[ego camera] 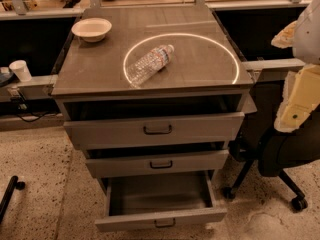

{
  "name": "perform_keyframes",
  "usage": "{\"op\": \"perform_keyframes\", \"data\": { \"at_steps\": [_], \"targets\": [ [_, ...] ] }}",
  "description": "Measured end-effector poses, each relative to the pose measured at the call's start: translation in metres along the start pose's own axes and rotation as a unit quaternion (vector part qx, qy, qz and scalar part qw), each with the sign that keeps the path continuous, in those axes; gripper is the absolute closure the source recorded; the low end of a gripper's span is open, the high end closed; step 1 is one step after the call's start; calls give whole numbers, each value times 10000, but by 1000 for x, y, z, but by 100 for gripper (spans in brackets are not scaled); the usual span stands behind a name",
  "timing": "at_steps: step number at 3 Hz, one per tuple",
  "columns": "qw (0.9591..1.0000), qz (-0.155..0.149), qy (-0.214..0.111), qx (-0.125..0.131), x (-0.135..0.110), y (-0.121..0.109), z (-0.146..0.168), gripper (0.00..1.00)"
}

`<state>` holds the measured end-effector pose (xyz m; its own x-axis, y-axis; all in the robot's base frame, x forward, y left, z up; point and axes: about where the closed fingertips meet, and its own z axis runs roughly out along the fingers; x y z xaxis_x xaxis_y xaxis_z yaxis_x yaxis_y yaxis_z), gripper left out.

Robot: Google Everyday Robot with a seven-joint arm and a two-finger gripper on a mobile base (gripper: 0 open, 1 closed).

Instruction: Close bottom drawer

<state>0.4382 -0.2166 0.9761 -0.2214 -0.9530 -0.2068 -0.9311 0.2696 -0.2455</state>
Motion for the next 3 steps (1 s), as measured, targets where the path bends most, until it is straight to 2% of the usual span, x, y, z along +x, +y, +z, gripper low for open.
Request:
{"op": "perform_keyframes", "data": {
  "at_steps": [1, 2, 3],
  "targets": [
    [10000, -2, -18, 8, 0, -1, 0, 0],
    [9981, 119, -523, -307, 2, 12, 46, 0],
    [9832, 364, -1470, -1021, 18, 55, 149, 0]
  ]
}}
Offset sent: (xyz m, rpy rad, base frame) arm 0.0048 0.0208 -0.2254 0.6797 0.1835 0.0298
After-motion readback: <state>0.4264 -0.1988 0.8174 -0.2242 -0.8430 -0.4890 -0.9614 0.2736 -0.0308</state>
